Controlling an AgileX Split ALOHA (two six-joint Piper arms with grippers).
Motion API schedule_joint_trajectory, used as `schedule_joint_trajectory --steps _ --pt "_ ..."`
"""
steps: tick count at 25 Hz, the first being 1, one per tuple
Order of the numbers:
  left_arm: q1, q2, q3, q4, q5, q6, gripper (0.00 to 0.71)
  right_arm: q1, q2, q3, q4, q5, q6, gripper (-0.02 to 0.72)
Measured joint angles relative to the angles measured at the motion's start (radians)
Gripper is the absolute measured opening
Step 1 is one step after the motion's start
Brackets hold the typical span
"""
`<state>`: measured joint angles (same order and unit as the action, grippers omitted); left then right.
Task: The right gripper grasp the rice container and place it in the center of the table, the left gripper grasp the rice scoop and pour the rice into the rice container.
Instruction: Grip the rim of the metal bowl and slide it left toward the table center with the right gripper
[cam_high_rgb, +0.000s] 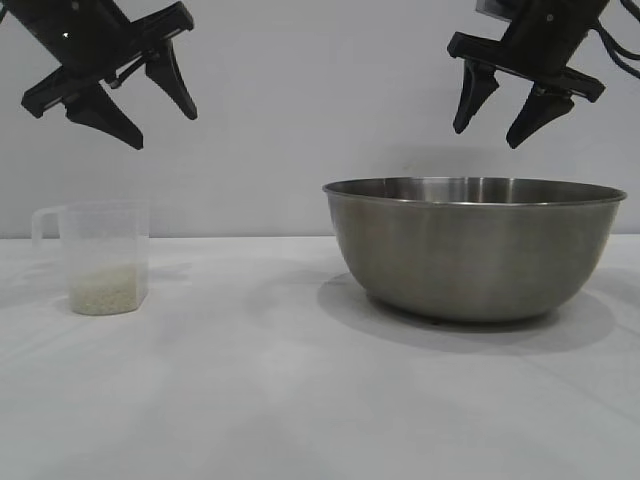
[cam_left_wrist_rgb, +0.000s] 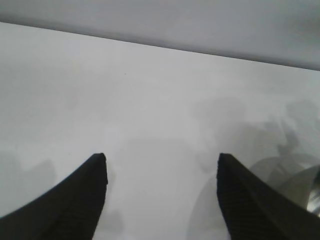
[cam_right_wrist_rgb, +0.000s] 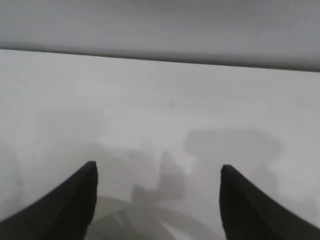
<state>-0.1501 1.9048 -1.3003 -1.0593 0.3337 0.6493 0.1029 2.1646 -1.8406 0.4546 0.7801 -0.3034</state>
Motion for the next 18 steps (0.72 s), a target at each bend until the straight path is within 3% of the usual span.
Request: schedule_joint_trajectory --steps 14,18 --pt "0.0 0.0 0.0 0.0 0.002 0.003 0.414 0.0 0.0 0.0 0.0 0.012 0.0 0.442" --pt "0.0 0.0 0.0 0.0 0.002 0.003 0.414 0.0 -0.023 0.0 -0.062 0.086 0.0 0.442"
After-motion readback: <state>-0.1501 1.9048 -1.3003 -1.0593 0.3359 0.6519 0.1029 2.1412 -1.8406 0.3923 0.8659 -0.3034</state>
